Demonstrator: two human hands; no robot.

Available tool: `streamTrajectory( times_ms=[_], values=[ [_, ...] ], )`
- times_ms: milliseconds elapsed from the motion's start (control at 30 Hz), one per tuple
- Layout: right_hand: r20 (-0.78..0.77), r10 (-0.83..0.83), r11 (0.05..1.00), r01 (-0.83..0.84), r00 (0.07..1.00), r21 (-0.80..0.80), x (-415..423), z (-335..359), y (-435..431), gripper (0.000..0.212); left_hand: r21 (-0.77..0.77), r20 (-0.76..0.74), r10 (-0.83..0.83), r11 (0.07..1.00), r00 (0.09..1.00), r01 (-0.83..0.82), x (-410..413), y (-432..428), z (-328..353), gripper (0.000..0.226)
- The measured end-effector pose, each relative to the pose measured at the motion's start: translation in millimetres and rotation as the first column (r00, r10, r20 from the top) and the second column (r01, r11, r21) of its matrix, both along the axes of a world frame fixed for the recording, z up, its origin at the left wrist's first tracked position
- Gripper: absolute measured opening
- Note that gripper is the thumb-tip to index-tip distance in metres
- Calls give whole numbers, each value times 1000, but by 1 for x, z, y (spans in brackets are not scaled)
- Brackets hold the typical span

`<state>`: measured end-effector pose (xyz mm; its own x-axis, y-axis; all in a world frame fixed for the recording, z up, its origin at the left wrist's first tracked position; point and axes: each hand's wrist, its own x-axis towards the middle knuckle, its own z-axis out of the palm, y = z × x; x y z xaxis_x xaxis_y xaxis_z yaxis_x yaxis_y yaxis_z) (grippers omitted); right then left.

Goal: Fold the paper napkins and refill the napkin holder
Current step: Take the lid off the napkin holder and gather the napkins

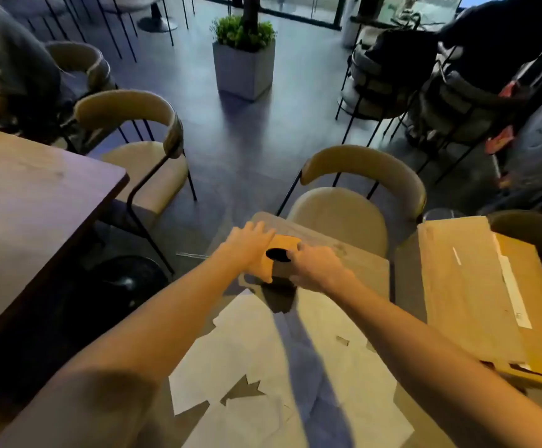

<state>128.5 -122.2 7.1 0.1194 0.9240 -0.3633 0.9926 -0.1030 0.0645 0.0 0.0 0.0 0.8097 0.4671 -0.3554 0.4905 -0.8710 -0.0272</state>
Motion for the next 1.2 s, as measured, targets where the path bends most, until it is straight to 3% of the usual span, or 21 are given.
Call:
streamTrajectory(
  times_ms=[233,433,833,1067,1200],
  values=[
    [68,25,998,-22,997,-51,-5,-26,13,49,33,-130,-23,999,991,28,12,8,-36,125],
    [27,4,997,-1,1000,-81,-3,-36,18,46,-19,-73,-39,999,997,38,14,20,-44,120],
    [-27,32,994,-35,999,-99,6,-28,26,63,-109,57,-16,994,998,22,6,24,-51,112],
    [-8,35,998,-35,999,-45,28,-14,20,47,-181,144,66,983,987,-39,-2,26,-58,102],
    [25,-75,997,75,997,2,57,-4,7,46,-193,183,111,978,977,-75,-8,30,-62,100]
  ],
)
